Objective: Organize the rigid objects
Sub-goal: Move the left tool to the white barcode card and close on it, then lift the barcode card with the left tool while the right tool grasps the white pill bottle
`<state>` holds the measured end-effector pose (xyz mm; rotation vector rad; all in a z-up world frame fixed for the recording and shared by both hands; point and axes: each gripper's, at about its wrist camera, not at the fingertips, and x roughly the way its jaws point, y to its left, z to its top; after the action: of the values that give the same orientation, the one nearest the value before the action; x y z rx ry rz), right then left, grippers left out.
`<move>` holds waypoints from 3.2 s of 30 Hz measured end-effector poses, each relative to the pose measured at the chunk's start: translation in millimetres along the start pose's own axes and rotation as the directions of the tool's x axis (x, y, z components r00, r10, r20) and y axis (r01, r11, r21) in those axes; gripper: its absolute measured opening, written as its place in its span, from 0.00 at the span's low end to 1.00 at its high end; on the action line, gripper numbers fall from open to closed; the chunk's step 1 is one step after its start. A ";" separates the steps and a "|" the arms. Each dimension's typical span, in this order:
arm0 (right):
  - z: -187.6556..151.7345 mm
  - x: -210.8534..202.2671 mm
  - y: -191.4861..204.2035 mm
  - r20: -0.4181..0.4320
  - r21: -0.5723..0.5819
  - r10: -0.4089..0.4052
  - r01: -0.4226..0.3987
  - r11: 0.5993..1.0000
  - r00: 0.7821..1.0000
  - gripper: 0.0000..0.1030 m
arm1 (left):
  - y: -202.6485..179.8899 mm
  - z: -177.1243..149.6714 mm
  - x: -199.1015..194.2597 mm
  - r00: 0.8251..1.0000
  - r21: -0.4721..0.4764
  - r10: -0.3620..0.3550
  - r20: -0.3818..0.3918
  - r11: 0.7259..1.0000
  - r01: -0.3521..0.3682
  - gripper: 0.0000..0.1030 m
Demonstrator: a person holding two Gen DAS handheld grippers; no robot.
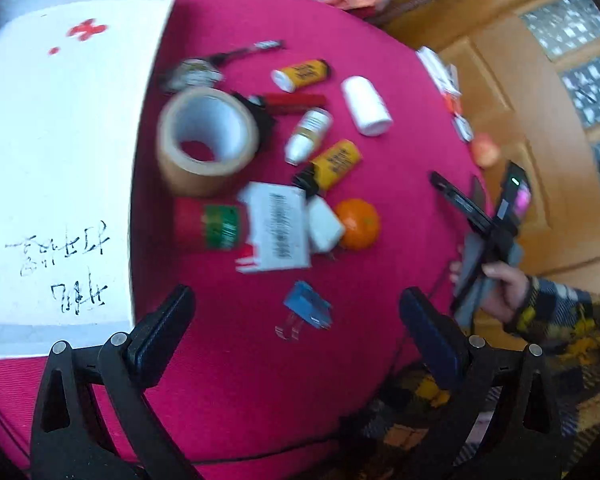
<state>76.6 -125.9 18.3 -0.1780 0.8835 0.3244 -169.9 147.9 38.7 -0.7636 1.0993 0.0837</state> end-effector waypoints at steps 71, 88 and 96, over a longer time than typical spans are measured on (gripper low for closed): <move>61.5 21.0 193.1 -0.492 -0.431 0.287 -0.516 0.740 0.822 0.44 | -28.8 -0.6 26.6 0.920 -0.145 0.390 0.032 0.913 -0.382 0.31; 111.4 -100.1 152.3 -0.250 -0.378 0.610 -0.655 0.654 0.752 0.35 | -94.6 33.1 -74.7 0.816 -0.056 0.463 0.345 0.878 -0.474 0.31; 141.6 -200.9 169.4 -0.066 -0.484 0.758 -0.685 0.544 0.649 0.35 | -117.6 46.9 -144.9 0.751 -0.033 0.455 0.479 0.864 -0.502 0.31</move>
<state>1.9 32.0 260.3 -0.2244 0.6682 1.3494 -153.5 131.4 229.7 -0.3198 0.7922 0.6247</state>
